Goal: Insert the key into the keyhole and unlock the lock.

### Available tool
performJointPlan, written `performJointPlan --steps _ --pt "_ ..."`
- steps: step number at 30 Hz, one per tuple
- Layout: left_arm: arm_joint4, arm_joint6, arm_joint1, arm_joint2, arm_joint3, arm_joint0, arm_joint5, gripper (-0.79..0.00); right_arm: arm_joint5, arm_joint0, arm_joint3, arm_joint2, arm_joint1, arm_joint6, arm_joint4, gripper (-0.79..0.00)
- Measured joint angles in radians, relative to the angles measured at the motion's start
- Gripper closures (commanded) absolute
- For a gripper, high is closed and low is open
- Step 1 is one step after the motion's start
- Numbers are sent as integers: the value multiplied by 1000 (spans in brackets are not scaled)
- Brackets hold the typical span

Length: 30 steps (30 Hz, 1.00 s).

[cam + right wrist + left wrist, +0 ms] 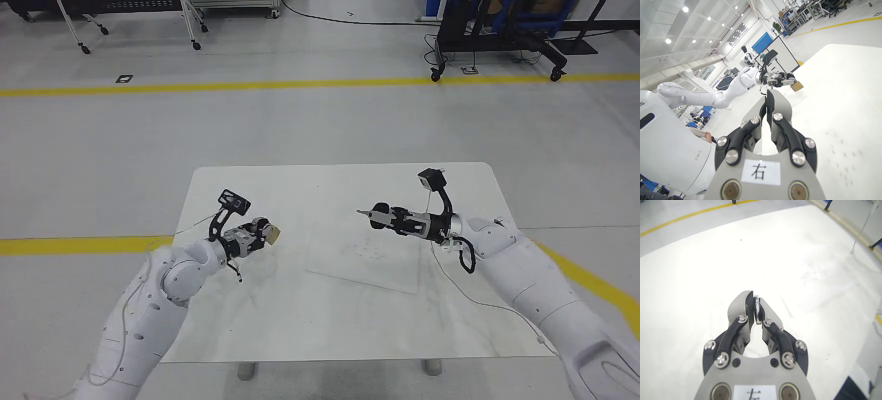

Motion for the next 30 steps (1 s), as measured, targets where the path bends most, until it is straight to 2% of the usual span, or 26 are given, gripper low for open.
performJointPlan --steps 4,14,17,21,27,30 --pt "-155 -16 -1 -27 9 -5 32 0 0 0 0 0 0 0 0 0" --pt "-158 -19 -4 -21 6 3 25 0 0 0 0 0 0 0 0 0" --pt "-329 -87 -14 -10 20 -5 46 0 0 0 0 0 0 0 0 0" --pt "-730 -247 -35 8 106 -80 124 0 12 -4 -7 4 -1 -14 -11 0" --pt "-1171 -384 -78 65 277 -191 272 0 63 -31 -27 17 -24 -191 -71 0" --pt "-1316 -372 -100 94 354 -246 317 0 76 -32 -22 11 -43 -277 -107 0"
